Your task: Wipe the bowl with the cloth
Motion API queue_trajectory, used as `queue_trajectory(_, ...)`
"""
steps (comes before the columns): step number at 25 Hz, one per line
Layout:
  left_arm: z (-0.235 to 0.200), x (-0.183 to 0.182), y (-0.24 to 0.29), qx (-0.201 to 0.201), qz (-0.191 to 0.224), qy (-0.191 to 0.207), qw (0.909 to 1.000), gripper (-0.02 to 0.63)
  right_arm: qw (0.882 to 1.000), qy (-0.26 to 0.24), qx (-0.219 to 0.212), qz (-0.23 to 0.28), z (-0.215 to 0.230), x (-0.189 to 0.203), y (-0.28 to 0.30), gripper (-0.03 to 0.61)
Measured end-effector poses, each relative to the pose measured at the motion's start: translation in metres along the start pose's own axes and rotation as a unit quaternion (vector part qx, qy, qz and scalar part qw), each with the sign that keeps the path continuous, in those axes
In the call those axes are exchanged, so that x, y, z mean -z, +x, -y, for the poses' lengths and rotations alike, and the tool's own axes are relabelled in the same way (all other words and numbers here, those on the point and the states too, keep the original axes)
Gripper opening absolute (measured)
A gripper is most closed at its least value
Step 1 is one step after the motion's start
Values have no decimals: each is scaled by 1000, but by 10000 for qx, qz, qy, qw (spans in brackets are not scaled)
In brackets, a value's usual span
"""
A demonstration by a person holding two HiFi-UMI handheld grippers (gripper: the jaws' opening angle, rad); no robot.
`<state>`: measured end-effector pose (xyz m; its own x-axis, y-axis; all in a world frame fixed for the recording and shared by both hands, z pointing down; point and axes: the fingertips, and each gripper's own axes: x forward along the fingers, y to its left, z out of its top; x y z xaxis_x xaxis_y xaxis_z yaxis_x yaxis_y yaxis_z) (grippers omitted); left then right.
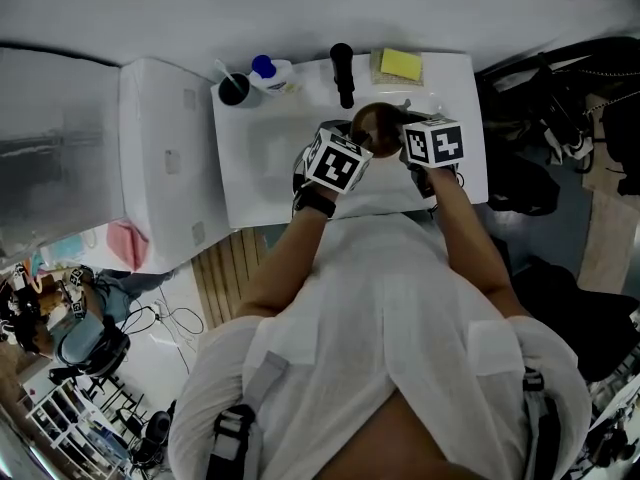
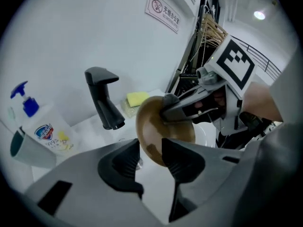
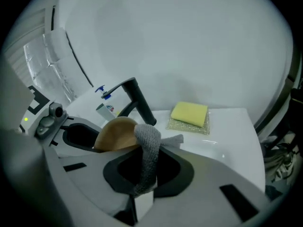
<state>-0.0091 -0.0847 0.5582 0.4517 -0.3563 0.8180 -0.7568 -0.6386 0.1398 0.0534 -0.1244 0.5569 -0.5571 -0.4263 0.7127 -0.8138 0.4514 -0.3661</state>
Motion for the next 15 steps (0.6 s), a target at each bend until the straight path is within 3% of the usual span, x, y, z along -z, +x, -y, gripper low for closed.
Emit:
queue_trajectory(5,-8,4,3,-165,-188,184,9995,88,9996,-207,59,-187,-3,7,-1,46)
queue_trajectory(8,-11,3,1,-226,-513,871,9946,74,9958,-751,155,-499,-9,18,2,49)
queue_trajectory(10,-9,1,-1,-177,-773,1426,9866,74,9891,-1301,222,-654,-14,21,5,51)
queue_trajectory(12,-3,-2,-1,-107,-1015,2133,9716,59,9755,-2038,174,-814,-25,21,6,49)
queue_trajectory(15,11,-4,1,18,-1257,3486,9288,31,9435,-3130,-56,-1088,-49,25,6,46)
